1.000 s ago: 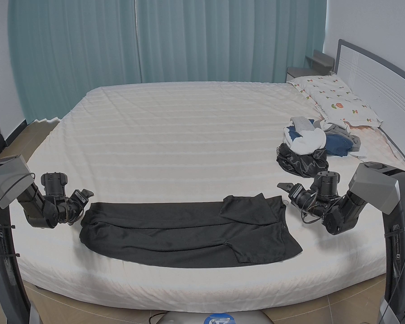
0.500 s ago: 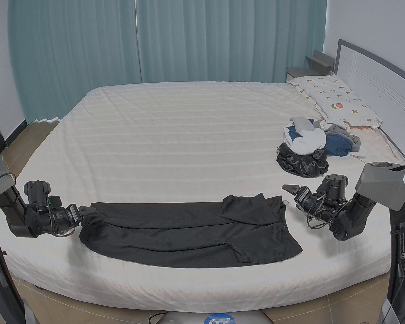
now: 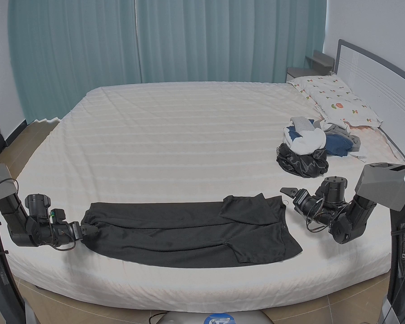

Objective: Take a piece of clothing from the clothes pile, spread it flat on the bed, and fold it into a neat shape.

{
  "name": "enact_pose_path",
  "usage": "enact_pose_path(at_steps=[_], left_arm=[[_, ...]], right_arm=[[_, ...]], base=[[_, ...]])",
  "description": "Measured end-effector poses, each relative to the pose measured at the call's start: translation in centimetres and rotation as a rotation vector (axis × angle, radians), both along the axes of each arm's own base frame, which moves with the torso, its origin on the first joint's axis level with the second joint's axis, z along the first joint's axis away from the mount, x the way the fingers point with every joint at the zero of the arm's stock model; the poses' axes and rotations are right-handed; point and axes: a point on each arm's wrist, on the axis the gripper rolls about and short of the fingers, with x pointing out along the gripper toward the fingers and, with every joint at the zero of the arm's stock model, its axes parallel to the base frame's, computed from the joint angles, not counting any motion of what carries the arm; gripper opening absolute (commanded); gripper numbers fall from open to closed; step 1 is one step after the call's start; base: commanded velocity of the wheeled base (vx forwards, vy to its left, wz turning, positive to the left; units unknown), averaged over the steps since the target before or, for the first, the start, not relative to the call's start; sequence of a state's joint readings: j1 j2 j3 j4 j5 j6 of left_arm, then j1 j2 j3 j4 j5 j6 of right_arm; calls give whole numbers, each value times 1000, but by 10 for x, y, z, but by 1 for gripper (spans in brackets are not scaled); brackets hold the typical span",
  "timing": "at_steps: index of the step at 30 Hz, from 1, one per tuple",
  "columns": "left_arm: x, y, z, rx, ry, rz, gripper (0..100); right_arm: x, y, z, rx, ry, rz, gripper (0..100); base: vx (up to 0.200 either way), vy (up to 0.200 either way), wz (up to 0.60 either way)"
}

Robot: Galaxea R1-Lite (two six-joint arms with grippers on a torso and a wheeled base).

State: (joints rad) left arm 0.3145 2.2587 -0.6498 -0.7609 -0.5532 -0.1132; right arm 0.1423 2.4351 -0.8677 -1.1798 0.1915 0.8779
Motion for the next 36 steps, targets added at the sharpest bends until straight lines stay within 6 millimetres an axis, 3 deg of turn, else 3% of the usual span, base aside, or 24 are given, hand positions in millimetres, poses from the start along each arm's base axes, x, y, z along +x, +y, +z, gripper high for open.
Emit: enact_pose_path(at_steps=[9,23,24,36], left_arm=[[-11,11,-1,0,20,36,0],[-28,8,10,43,113,-2,0],[-27,9,10,60,112,5,100],[-24,10,20,20,85,30,100]], right_arm=[[0,0,0,0,0,1,100],[0,-1,-1,-1,8,0,100],[0,-1,-1,-1,9,0,100],[0,0,-3,-3,13,2,100]], base=[[0,0,0],[0,0,0],[0,0,0],[0,0,0]])
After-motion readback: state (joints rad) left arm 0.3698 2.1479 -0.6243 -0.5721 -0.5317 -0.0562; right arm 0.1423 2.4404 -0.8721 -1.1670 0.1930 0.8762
